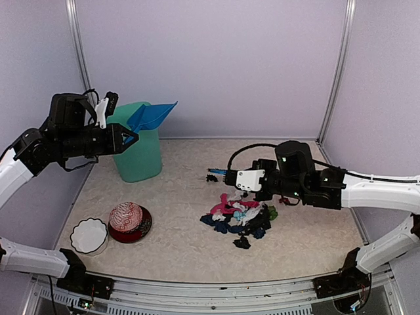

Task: Sweep away the paper scraps from the table
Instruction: Sweep the paper scraps at the center of the board.

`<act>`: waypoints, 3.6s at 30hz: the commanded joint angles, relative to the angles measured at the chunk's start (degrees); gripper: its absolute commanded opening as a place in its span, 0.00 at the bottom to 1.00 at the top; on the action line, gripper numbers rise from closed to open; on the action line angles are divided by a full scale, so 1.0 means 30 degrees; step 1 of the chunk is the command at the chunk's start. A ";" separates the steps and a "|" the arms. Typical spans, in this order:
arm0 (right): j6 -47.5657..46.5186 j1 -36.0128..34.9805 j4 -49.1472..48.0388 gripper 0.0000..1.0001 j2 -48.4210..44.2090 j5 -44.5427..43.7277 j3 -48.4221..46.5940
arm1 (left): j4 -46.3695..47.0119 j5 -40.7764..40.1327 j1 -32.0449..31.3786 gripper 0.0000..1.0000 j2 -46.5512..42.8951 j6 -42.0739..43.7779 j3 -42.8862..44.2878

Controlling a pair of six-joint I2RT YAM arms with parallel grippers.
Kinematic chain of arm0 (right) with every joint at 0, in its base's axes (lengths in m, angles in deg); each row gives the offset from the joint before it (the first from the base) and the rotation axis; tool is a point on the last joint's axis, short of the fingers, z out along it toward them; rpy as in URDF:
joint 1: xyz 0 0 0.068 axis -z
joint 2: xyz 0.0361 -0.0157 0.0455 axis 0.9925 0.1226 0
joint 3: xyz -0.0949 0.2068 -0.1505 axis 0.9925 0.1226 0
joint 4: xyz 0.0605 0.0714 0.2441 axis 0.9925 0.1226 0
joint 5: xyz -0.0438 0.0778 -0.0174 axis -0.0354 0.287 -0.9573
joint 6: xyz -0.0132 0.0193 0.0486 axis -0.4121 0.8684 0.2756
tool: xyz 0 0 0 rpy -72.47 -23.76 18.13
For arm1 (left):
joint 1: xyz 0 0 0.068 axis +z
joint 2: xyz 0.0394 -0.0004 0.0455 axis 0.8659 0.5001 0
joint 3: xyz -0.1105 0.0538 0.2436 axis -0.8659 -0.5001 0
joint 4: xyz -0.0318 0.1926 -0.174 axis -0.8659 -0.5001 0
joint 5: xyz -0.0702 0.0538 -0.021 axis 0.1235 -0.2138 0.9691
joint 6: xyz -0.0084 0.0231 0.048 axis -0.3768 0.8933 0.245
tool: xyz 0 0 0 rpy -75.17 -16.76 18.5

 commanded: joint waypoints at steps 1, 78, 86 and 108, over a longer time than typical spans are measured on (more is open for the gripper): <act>0.4852 0.0111 -0.1586 0.00 -0.1221 0.0005 0.0749 | 0.1614 -0.1421 -0.0310 0.00 -0.0304 0.0013 0.0150; 3.1636 0.1101 0.3221 0.00 0.2430 0.0400 -0.4069 | 0.2908 -0.1512 -0.0359 0.00 -0.0465 0.1667 -0.1187; 3.2951 0.1590 0.0056 0.00 0.6363 -0.0249 -0.6509 | 0.2507 -0.1607 -0.0375 0.00 -0.0641 0.1675 -0.1197; 4.0780 0.4851 -0.2521 0.00 1.4226 0.3717 -0.8539 | 0.1262 -0.1517 -0.0549 0.00 -0.1610 0.1837 -0.1733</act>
